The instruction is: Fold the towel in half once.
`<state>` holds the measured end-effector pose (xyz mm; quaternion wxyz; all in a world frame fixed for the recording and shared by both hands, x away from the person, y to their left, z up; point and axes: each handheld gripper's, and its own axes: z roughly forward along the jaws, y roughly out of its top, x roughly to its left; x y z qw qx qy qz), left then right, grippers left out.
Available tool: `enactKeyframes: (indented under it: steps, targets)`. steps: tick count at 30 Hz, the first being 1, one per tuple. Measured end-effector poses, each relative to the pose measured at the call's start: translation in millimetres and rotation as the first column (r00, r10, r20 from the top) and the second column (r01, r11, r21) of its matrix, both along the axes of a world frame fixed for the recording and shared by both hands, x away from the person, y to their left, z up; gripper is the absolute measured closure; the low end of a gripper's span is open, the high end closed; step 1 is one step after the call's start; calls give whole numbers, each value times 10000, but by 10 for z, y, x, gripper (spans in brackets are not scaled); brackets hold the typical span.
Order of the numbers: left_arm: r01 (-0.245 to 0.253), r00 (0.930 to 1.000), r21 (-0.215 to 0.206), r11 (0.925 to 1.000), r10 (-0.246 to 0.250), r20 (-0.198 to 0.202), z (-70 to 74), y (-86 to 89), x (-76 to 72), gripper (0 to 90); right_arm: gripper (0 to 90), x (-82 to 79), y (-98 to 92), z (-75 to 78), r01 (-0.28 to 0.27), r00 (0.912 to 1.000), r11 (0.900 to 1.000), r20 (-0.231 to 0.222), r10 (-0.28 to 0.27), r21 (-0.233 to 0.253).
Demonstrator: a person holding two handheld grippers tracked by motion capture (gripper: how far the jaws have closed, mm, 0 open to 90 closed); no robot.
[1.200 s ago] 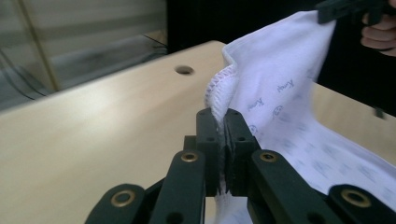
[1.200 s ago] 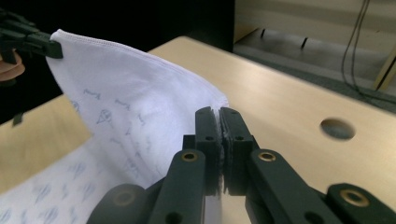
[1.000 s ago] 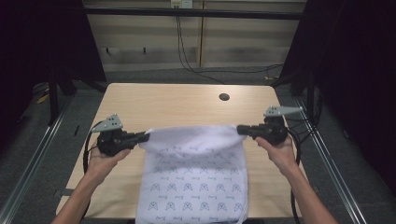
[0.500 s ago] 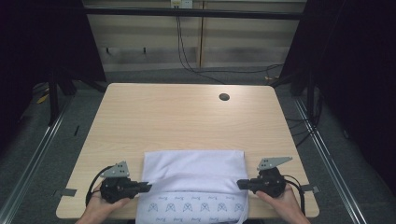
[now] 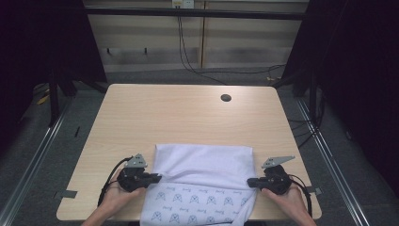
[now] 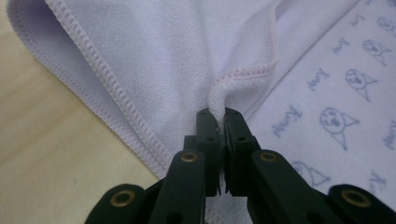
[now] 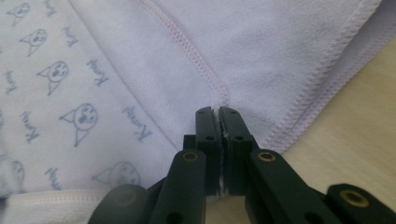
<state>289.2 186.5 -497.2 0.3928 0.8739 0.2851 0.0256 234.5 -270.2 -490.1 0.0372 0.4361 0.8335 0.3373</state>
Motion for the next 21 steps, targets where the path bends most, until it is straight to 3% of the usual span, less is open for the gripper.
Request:
enactKeyframes:
  steps: [6, 9, 15, 17, 21]
  targets:
    - [-467, 9986, 351, 9983, 458, 254, 5, -78, 247, 868, 873, 234, -14, -5, 362, 9988, 9989, 331, -352, -293]
    - [-787, 9968, 153, 9968, 784, 168, -11, -55, 373, 868, 873, 380, 8, -7, 456, 9979, 9980, 471, -435, -442]
    - [-1339, 9904, 370, 9903, 1325, 384, -9, -44, 570, 868, 872, 665, 82, -12, 663, 9958, 9956, 672, -618, -662]
    - [-1521, 9867, 469, 9873, 1489, 653, -13, -54, 627, 868, 872, 770, 94, -17, 700, 9954, 9954, 700, -654, -659]
    - [-1827, 9818, 422, 9823, 1800, 613, -21, -37, 767, 868, 872, 978, 129, -25, 913, 9926, 9926, 870, -843, -804]
